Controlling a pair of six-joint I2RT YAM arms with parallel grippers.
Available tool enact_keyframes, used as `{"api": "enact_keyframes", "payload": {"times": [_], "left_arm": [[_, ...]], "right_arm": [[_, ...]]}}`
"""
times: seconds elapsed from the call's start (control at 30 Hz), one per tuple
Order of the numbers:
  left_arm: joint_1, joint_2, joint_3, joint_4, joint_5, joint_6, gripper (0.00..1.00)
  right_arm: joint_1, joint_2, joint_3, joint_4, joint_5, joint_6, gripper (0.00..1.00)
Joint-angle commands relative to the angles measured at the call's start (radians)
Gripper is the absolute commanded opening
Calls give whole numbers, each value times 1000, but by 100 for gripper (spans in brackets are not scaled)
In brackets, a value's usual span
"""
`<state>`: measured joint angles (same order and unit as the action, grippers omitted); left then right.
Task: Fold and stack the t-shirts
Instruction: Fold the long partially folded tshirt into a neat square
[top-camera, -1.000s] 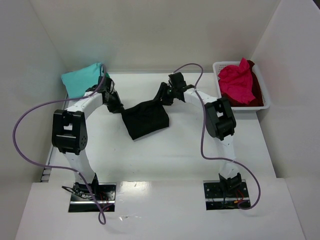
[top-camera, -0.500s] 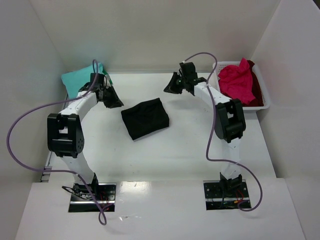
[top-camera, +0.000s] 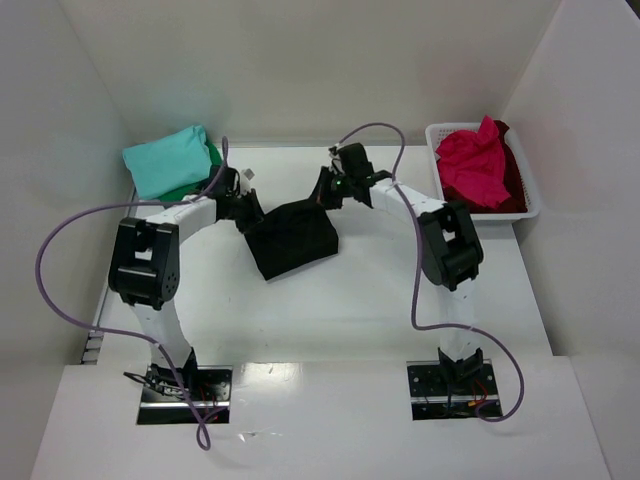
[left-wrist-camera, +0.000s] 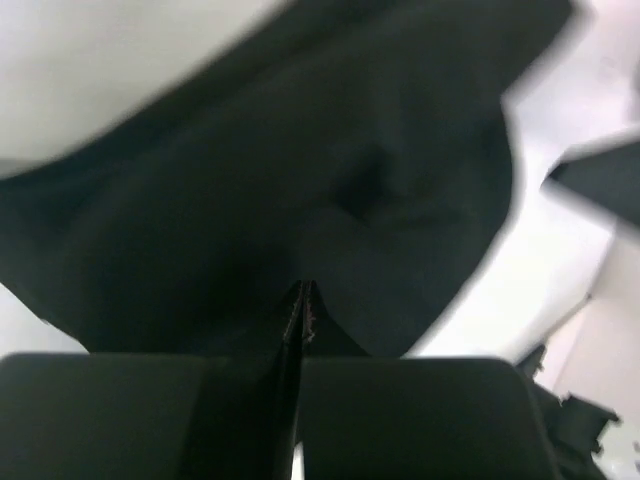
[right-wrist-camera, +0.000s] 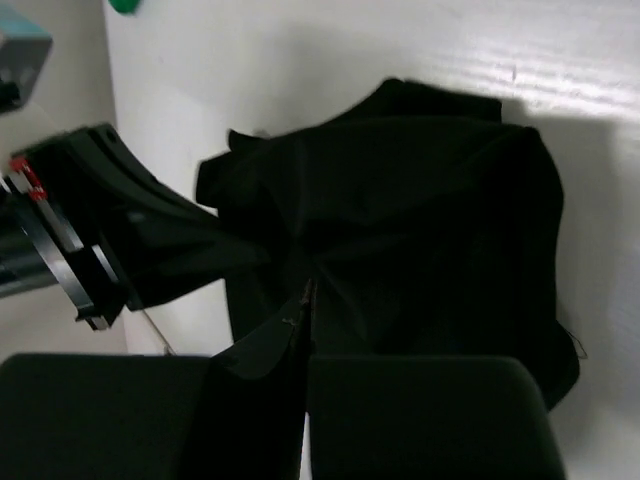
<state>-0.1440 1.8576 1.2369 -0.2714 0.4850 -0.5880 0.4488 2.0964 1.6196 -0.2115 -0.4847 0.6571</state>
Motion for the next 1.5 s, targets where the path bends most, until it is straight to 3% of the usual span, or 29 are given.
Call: {"api": "enact_keyframes", "payload": {"times": [0.0, 0.37, 1.1, 1.23, 1.3, 1.33, 1.37, 1.47], "left_arm": [[20, 70, 9, 54, -39, -21, 0], [61, 157, 52, 74, -31, -4, 0], [70, 137, 85, -9, -10, 65, 1], [70, 46, 114, -12, -10, 65, 23], [70, 37, 134, 3, -10, 65, 40], [70, 37, 134, 21, 6, 65, 42], [70, 37, 134, 21, 6, 65, 42], [79, 75, 161, 30, 18, 50, 23]], "right_arm": [[16, 71, -14, 52, -25, 1, 0], [16, 255, 209, 0, 30, -19, 4], [-139, 318, 321, 3, 18, -1, 1], [-139, 231, 293, 20, 14, -1, 1], [-139, 161, 249, 46, 14, -11, 0], [-139, 142, 235, 55, 14, -11, 0], [-139, 126, 205, 82, -8, -22, 0], [-139, 116, 204, 83, -126, -22, 0]]}}
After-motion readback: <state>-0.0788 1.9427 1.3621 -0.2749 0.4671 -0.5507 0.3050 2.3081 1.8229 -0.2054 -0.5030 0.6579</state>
